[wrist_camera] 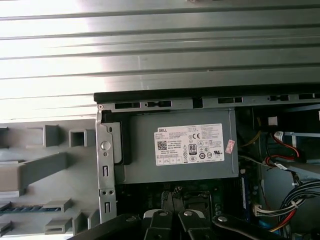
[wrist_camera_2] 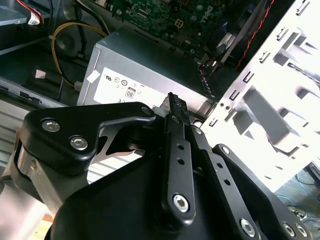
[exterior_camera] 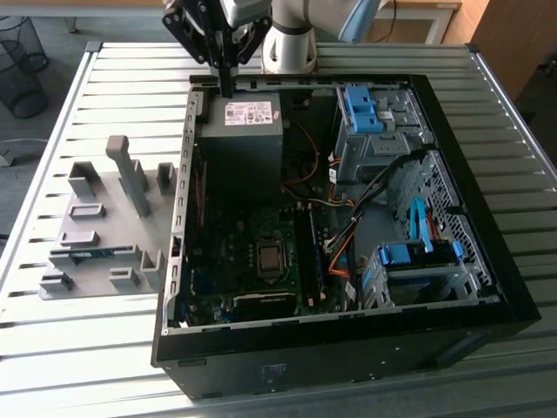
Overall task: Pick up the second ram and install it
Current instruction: 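Reach for the second ram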
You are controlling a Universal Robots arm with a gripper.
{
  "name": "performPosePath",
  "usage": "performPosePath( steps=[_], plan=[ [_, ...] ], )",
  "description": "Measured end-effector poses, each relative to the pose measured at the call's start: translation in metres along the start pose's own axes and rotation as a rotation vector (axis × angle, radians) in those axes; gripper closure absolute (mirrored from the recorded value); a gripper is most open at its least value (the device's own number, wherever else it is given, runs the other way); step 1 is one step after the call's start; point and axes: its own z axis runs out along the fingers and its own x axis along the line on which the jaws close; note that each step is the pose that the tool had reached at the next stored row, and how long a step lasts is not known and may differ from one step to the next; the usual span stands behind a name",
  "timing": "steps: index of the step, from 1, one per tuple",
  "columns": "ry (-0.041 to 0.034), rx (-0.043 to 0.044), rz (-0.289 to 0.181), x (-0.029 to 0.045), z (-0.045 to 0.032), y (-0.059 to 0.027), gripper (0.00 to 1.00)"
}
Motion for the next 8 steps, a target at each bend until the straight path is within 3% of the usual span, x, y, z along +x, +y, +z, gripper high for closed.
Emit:
performPosePath(
  steps=[8],
  plan=[
    [0.0000,0.0001,0.000,0.0030,0.0000,-0.0003,0.90]
  ],
)
